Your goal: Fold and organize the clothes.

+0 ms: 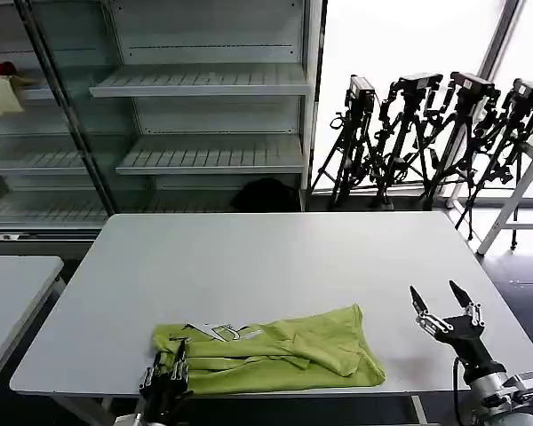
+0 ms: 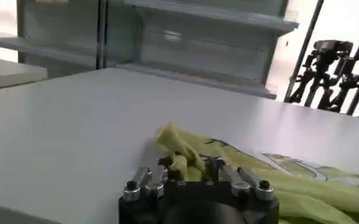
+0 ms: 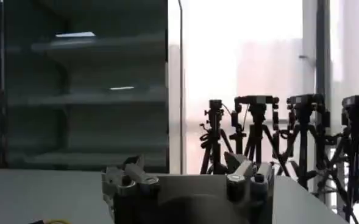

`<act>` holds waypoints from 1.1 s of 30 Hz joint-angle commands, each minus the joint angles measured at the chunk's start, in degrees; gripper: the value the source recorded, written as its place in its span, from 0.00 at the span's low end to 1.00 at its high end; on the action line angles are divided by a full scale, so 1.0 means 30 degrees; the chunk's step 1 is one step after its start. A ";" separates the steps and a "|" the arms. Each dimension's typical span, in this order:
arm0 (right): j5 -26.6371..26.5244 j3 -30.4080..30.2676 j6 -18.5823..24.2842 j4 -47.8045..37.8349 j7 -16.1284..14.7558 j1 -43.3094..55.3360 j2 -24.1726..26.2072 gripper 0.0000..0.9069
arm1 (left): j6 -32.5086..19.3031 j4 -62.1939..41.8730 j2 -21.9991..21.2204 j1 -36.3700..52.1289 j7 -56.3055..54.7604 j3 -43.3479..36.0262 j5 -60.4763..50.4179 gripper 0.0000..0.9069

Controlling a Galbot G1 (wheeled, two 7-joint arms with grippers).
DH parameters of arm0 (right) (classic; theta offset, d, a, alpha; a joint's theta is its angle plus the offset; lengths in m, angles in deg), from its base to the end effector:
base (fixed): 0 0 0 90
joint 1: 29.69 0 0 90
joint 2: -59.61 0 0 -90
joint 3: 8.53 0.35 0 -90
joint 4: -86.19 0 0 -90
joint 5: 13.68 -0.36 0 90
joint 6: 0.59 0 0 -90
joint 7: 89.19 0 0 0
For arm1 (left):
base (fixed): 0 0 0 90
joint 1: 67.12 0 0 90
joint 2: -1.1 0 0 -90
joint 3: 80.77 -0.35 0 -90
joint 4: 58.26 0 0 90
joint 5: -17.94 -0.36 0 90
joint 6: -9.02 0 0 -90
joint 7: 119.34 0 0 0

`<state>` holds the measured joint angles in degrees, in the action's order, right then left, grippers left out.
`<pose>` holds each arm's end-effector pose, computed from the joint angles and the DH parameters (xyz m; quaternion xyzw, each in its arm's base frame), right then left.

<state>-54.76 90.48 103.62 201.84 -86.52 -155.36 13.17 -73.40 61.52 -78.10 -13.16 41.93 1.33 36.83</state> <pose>0.1988 -0.1706 -0.2728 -0.0768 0.9966 0.0048 0.0305 0.1466 -0.0101 -0.3246 0.0555 -0.9815 0.0903 0.1594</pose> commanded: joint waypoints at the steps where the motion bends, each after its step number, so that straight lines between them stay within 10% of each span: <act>1: -0.0133 0.0101 0.0180 -0.0073 -0.0173 0.0009 -0.0018 1.00 | 0.0199 0.0719 0.0136 0.0478 -0.0055 0.0166 0.0204 0.00; 24: 0.0274 -0.0203 0.0007 0.0156 0.0058 0.0508 -0.0250 1.00 | 0.2457 0.0851 0.7324 0.1372 -0.0369 1.1182 0.5849 0.00; 33: 0.0447 -0.0278 -0.0054 0.0073 0.0170 0.0592 -0.0388 1.00 | 0.1110 0.5196 0.5499 -0.0415 0.2556 0.8279 0.2817 0.00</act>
<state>-53.63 89.80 103.56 202.09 -86.13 -153.77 12.10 -67.03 67.54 -61.56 -10.42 42.61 27.47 51.08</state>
